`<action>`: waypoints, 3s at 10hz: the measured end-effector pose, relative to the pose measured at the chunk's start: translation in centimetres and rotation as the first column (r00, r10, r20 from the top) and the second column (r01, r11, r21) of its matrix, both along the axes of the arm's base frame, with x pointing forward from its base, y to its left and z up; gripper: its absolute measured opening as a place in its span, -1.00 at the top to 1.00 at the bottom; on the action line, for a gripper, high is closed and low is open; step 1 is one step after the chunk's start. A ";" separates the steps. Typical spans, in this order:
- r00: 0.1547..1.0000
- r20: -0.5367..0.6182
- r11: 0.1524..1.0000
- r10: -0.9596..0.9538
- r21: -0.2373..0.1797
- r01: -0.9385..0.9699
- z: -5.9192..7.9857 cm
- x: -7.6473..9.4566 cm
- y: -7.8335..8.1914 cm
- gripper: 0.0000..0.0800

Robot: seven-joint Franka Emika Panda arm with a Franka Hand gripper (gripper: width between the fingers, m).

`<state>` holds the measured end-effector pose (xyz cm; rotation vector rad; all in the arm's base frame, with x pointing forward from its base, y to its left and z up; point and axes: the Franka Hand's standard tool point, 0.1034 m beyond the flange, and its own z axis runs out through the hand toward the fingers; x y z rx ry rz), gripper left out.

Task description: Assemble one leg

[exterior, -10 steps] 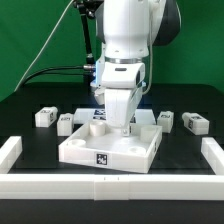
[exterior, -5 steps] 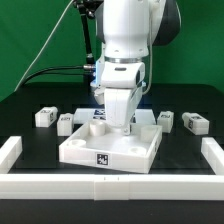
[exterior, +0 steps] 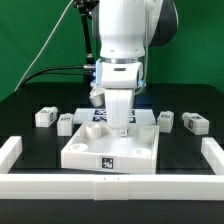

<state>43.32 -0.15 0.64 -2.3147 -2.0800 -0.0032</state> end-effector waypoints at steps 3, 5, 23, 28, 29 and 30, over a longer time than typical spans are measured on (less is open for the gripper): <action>0.999 0.000 0.999 0.053 -0.001 -0.053 0.0 1.5 1.4 0.86; 0.999 0.003 0.999 0.038 0.005 -0.038 0.0 2.3 3.6 0.86; 0.991 0.034 0.992 0.127 0.006 -0.127 0.0 5.8 7.3 0.69; 0.992 0.034 0.992 0.125 0.006 -0.125 -0.1 5.8 7.2 -0.58; 0.992 0.034 0.992 0.125 0.006 -0.125 -0.1 5.8 7.2 -0.62; 0.992 0.034 0.992 0.125 0.006 -0.125 -0.1 5.8 7.2 -0.62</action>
Offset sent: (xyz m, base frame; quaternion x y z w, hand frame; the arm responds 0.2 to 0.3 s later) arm 0.0261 0.0513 -0.0109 0.0249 -0.0069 -0.0443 0.9987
